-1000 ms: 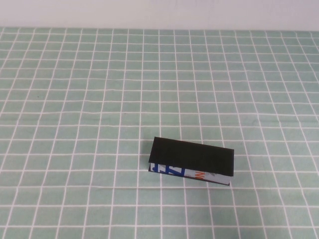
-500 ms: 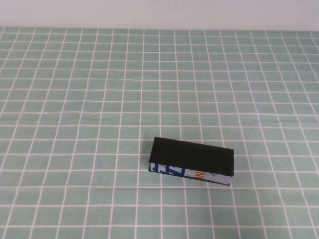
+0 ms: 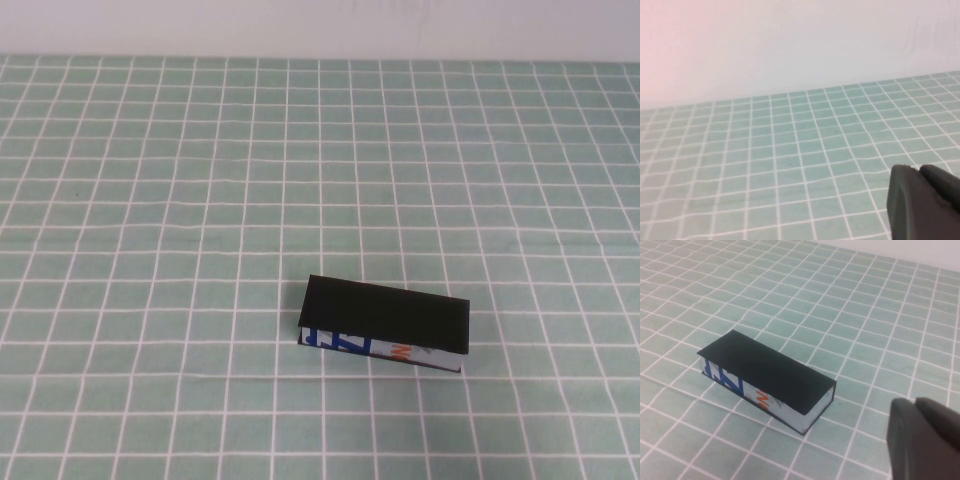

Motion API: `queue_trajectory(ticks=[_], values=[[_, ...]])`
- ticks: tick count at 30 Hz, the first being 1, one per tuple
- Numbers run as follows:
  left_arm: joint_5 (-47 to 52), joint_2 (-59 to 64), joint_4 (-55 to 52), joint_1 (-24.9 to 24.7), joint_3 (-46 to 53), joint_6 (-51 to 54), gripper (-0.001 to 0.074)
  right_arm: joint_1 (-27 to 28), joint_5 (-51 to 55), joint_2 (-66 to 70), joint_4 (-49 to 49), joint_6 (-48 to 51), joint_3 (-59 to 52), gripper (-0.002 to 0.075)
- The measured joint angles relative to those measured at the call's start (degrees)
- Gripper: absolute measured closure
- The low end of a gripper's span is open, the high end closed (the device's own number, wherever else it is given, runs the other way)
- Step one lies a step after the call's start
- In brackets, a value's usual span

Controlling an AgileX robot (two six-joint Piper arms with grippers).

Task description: Return glasses to glasses case

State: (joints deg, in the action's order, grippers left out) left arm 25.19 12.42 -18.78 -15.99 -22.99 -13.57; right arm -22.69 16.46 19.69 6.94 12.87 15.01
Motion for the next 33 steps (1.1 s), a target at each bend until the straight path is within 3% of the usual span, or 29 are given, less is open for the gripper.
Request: queue_trajectory(ticks=[5,16,33], values=[[-4.87,-4.35,2.91,0.63,7.85,0.06,0.0737,0.00,0.00,0.00,0.00,0.00,0.00,0.0737],[-5.66,-12.93,6.19,0.63,23.56,0.14,0.0737,0.00,0.00,0.00,0.00,0.00,0.00,0.0737],[-3.95,-13.01,22.12,6.94,24.22,10.38,0.0737,0.00,1.32,0.00,0.00,0.00,0.00,0.0737]])
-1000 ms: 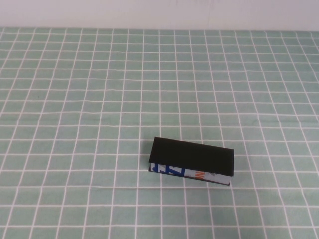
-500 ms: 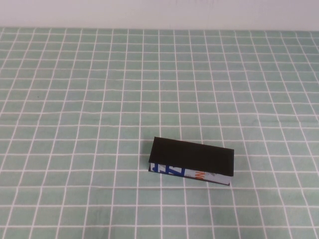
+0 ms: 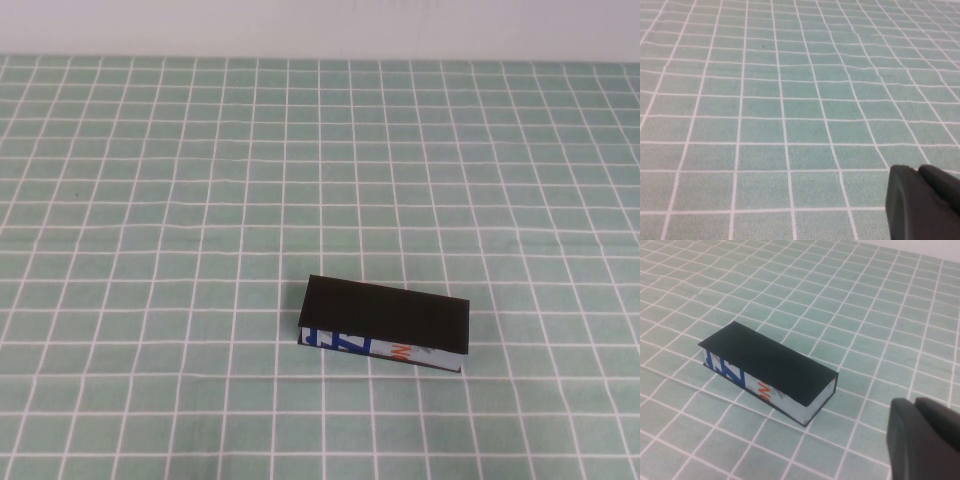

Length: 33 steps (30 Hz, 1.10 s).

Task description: Return glasses to glasses case

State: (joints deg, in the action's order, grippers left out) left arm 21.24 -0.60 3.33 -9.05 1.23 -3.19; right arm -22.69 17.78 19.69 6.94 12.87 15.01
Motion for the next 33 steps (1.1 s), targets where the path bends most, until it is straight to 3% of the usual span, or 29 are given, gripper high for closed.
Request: queue_trajectory(ticks=[18,27,33], values=[[-0.01,0.00,0.09,0.00,0.00,0.00,0.0737,0.29,0.14,-1.11,0.00,0.00,0.00,0.0737],[-0.01,-0.03,0.09,0.00,0.00,0.00,0.0737,11.90,0.85,-11.99,0.04,0.00,-0.29,0.0737],[-0.01,-0.03,0.09,0.00,0.00,0.00,0.0737,20.50,-0.61,-18.66,4.89,0.00,-7.70,0.0737]])
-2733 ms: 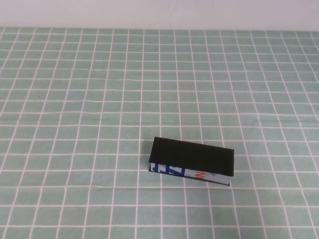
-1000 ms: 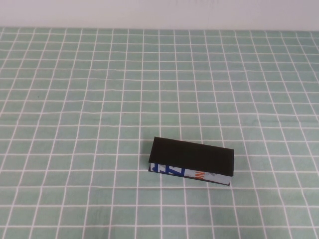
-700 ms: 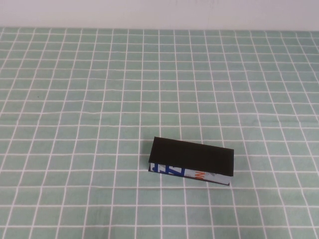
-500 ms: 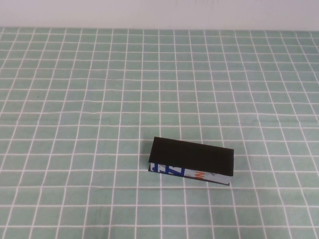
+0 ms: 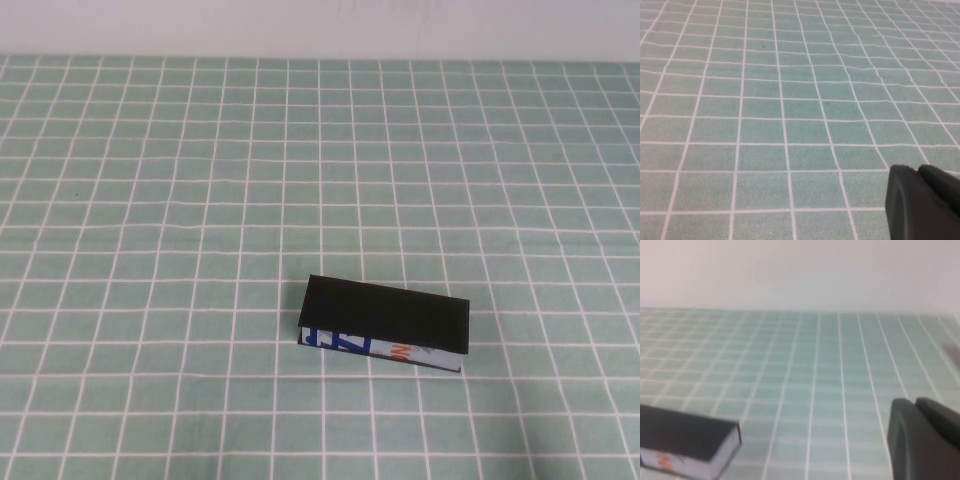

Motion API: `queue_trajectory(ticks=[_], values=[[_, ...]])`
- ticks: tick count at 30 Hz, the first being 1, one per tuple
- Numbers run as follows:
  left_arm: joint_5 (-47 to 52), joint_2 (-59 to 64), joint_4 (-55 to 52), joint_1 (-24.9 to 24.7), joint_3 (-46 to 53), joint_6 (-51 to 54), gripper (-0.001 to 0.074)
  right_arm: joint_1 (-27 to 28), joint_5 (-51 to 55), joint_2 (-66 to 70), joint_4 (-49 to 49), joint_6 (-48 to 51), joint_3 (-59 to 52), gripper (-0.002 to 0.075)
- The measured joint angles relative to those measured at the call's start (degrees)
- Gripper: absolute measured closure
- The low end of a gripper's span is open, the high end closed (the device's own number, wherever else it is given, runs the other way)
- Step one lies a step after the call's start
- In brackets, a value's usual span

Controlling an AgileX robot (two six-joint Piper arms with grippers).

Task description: Return glasses to glasses case

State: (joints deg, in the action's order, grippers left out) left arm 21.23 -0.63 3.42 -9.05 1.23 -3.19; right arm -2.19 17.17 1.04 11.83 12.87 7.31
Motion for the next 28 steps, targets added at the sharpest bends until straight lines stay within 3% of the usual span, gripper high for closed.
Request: queue_trajectory(ticks=[6,28], values=[[0.00,0.00,0.00,0.00,0.00,0.00,0.0737,1.77,1.67,-1.52,4.27,0.00,-8.58,0.0737],[0.00,0.00,0.00,0.00,0.00,0.00,0.0737,1.77,5.39,-1.63,9.60,0.23,-8.81,0.0737]])
